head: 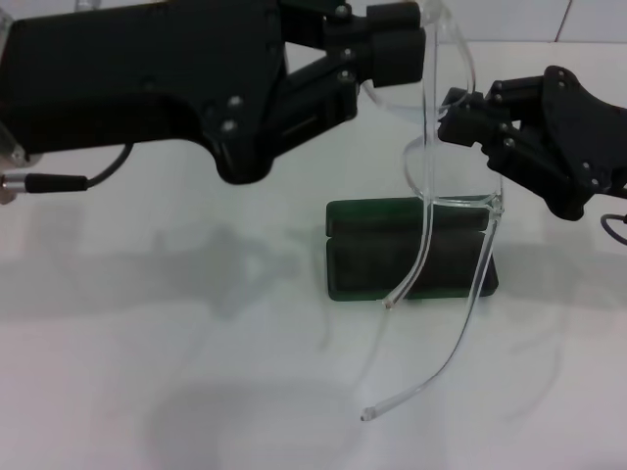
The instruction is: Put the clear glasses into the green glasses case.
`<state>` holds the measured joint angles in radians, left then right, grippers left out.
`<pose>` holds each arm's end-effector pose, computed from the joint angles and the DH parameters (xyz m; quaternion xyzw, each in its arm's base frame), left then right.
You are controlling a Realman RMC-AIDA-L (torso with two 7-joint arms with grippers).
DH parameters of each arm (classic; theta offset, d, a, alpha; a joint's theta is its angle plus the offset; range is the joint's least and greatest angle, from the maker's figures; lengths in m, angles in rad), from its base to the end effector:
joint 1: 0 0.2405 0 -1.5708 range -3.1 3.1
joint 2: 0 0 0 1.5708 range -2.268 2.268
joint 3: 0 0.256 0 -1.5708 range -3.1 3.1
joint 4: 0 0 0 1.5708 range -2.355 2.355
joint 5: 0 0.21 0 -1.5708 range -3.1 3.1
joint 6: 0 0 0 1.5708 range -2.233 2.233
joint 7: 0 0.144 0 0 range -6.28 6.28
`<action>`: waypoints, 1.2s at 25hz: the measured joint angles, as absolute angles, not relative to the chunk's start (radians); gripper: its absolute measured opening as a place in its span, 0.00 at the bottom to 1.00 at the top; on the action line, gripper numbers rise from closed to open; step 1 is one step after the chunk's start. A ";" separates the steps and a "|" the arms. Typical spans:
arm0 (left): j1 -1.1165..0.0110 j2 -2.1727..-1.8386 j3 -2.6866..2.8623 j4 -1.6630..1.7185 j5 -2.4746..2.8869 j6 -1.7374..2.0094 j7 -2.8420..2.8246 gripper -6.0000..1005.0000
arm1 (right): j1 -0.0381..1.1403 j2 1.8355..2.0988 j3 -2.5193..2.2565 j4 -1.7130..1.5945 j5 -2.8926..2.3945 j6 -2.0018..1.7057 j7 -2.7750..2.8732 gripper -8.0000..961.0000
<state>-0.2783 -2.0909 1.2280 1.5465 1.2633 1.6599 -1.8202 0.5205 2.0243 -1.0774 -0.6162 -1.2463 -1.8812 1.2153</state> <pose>-0.0878 0.2670 0.0785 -0.9080 0.0009 -0.4186 0.0195 0.1775 0.3063 0.0332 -0.8652 0.0216 0.5002 0.0277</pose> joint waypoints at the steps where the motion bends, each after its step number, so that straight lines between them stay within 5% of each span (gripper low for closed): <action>1: -0.278 -2.091 1.230 1.544 1.261 1.663 -1.818 0.10 | 0.520 2.025 -1.080 -0.609 -1.237 -1.883 1.210 0.08; 30: -0.332 -2.095 1.342 1.344 1.189 1.677 -1.791 0.09 | 0.618 2.028 -1.167 -0.377 -1.098 -1.975 1.002 0.08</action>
<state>-0.3321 -2.0945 1.3422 1.3436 1.1894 1.6768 -1.7913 0.6177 2.0278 -1.1675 -0.3773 -1.0981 -1.9753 1.0022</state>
